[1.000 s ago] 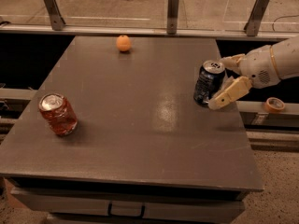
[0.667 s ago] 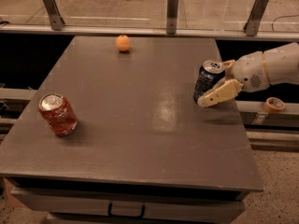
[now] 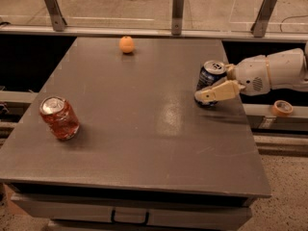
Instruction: Move pepsi can near orange
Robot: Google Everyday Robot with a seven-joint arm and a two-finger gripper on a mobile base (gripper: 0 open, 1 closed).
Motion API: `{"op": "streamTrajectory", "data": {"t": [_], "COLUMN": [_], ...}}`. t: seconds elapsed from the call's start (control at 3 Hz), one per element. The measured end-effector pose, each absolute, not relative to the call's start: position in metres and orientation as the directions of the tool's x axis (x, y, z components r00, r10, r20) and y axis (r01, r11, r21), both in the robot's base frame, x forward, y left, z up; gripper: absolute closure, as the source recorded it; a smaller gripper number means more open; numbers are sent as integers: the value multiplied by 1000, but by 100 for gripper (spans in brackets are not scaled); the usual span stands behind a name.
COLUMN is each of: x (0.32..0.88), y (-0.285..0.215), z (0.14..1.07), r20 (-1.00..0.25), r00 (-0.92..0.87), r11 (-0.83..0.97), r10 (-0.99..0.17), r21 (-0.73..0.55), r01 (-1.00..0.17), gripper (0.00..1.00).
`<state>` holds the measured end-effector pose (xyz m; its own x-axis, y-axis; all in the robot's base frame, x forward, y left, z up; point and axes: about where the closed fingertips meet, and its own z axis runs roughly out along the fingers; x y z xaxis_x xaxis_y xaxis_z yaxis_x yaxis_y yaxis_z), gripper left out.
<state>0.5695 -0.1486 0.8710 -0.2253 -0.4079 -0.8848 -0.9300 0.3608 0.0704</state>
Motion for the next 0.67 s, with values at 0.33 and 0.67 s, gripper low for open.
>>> {"op": "streamTrajectory", "data": {"t": [0.33,0.67], "x": [573,575], "y": [-157,-156], "z": [897,899], "r20": [-900,-901], "r00": [-168,-163], "r11": [353,351], "r10": [-402,-402], "r21": [18,13], "r01": [-936,-936], "gripper": [87,100]}}
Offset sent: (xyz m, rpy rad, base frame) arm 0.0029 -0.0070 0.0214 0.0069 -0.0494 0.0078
